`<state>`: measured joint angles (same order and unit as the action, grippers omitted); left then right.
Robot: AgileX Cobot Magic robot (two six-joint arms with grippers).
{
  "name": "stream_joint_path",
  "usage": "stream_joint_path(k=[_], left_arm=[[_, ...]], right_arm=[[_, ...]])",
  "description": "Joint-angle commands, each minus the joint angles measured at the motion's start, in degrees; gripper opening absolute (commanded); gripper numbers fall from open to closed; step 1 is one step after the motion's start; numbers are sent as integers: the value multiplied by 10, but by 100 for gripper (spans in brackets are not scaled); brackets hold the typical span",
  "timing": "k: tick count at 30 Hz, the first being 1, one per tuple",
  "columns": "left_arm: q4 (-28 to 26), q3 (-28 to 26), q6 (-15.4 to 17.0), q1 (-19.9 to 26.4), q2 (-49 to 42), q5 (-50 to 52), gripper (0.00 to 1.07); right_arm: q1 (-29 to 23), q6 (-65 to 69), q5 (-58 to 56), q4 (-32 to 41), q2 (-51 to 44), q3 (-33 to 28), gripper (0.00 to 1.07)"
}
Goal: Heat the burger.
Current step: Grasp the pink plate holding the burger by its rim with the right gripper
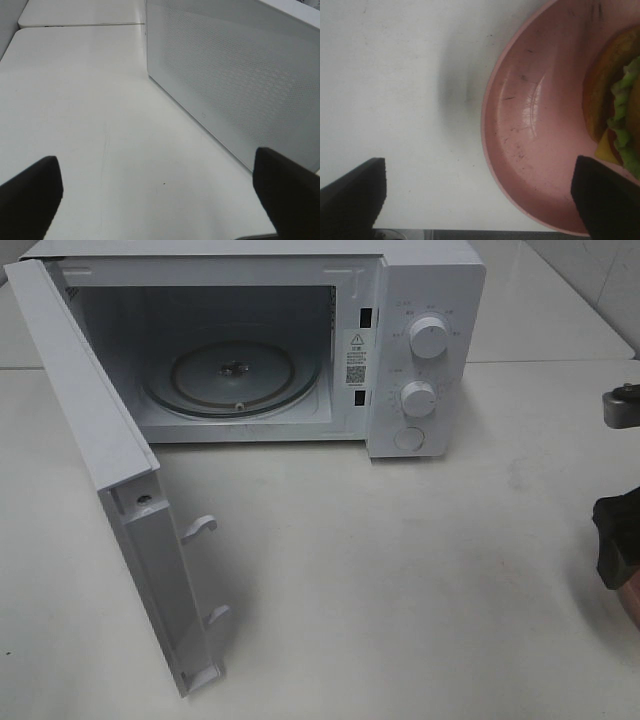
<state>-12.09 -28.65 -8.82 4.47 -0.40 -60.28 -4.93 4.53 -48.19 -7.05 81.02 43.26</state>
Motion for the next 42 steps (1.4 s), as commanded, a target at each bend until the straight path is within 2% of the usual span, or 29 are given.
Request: stream_joint_path(k=[1, 6, 17, 31, 37, 38, 40, 41, 42], left_arm=[[-3, 2, -1, 1, -13, 7, 98], [-3, 2, -1, 1, -13, 7, 98], [-3, 2, -1, 1, -13, 7, 98], [-3, 2, -1, 1, -13, 7, 98], [-3, 2, -1, 1, -13, 7, 98], [-3, 2, -1, 1, -13, 7, 98], [-3, 2, -1, 1, -13, 7, 98], [-3, 2, -1, 1, -13, 7, 98], [-3, 2, -1, 1, -13, 7, 98]], right_arm=[[30, -2, 40, -3, -3, -19, 94], [42, -2, 51, -2, 10, -19, 94], [42, 1, 100, -2, 105, -19, 91], [42, 1, 135, 1, 183, -19, 88], [42, 1, 141, 0, 185, -19, 79], [42, 1, 141, 0, 185, -19, 71], [42, 2, 142, 0, 185, -19, 68], [42, 5, 142, 0, 185, -19, 57], [42, 5, 142, 0, 185, -19, 57]])
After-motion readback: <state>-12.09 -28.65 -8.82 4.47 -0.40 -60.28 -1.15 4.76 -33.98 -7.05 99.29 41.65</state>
